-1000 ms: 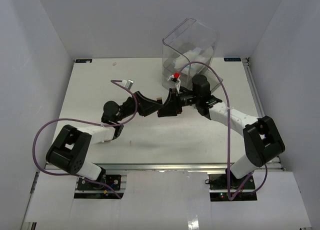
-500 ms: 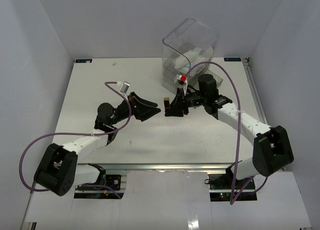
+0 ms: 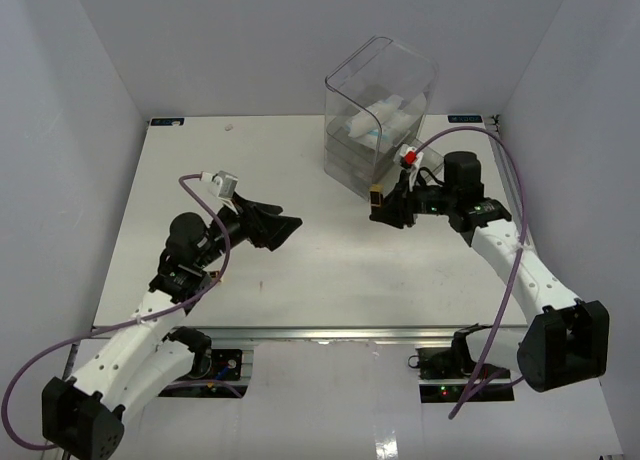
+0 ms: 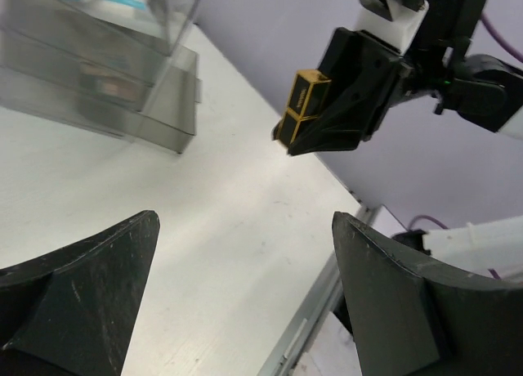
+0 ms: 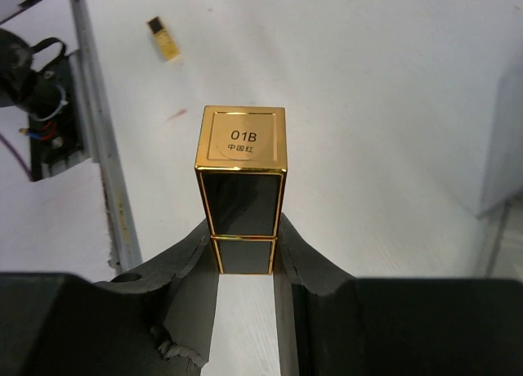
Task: Organize the makeup
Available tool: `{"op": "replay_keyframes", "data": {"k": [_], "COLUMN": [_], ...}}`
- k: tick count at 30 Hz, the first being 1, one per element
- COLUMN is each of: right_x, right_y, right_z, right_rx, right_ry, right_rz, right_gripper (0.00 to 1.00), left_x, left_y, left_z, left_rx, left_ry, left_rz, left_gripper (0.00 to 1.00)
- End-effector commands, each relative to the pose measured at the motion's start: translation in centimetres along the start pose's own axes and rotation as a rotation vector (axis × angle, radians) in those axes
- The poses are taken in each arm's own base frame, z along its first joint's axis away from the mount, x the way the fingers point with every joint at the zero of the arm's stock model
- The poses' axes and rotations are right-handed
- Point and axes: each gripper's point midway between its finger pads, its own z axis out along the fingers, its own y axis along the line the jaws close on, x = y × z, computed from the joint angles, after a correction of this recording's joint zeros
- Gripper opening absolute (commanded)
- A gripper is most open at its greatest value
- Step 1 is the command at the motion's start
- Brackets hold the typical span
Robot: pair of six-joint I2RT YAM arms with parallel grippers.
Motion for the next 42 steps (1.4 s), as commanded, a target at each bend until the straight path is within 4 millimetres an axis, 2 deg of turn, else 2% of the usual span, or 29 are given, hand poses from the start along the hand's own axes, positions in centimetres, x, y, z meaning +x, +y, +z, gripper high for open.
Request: {"op": "replay_keyframes", "data": {"k": [1,2,7,13,17,22,30,33,34,36,37,39,42], "right_x": [1.4,1.7,3.3,3.7,3.4,3.5,3.2,2.6,3.8,3.7,3.6,4.7,5.0], "right_y": [-2.9,-3.9,-6.2,-9.5,-12.1,-15.3,-20.9,-23.8,-25.2,-27.1,-27.9,-29.1,-30.0], "right_z": [-3.4,-4.4,-6.9,-9.1,-9.9,-9.6,-8.0,-7.4,-6.9,-6.9,-7.0,-6.8,-6.9], "right_rx": [0.132,0.171,0.274,0.431,0.535,0.609,0.622,0.634,0.647,0.682,0.7,0.717,0.745], "right_ry": [0.021,0.018,0.02,0.01,-0.021,-0.062,-0.101,-0.125,-0.107,-0.104,-0.101,-0.078,-0.067], "right_rz": [0.016,0.033,0.094,0.169,0.252,0.392,0.539,0.588,0.625,0.637,0.639,0.658,0.651], "right_gripper": [0.08,0.08,0.08,0.08,0.08,0.08,0.08,0.08,0.08,0.11,0.13,0.24,0.37], "left_x": [-0.5,-0.7,-0.8,-0.4,-0.3,-0.1,0.2,0.6,0.9,1.2,1.3,1.4,1.6], "left_y": [3.0,3.4,3.5,3.3,3.1,3.1,3.3,3.6,3.7,3.9,4.0,4.4,5.0], "left_z": [-2.5,-3.3,-4.9,-5.3,-5.6,-5.7,-6.3,-6.4,-6.4,-6.6,-6.7,-6.9,-7.4], "left_rx": [-0.245,-0.29,-0.333,-0.328,-0.329,-0.333,-0.356,-0.375,-0.38,-0.393,-0.401,-0.425,-0.47], "left_ry": [0.003,-0.012,-0.054,-0.047,-0.048,-0.044,-0.048,-0.044,-0.038,-0.031,-0.031,-0.036,-0.046], "left_rz": [0.055,0.058,0.047,0.027,0.022,0.011,-0.018,-0.05,-0.065,-0.084,-0.092,-0.107,-0.14], "left_gripper": [0.98,0.98,0.98,0.98,0.98,0.98,0.98,0.98,0.98,0.98,0.98,0.98,0.98]}}
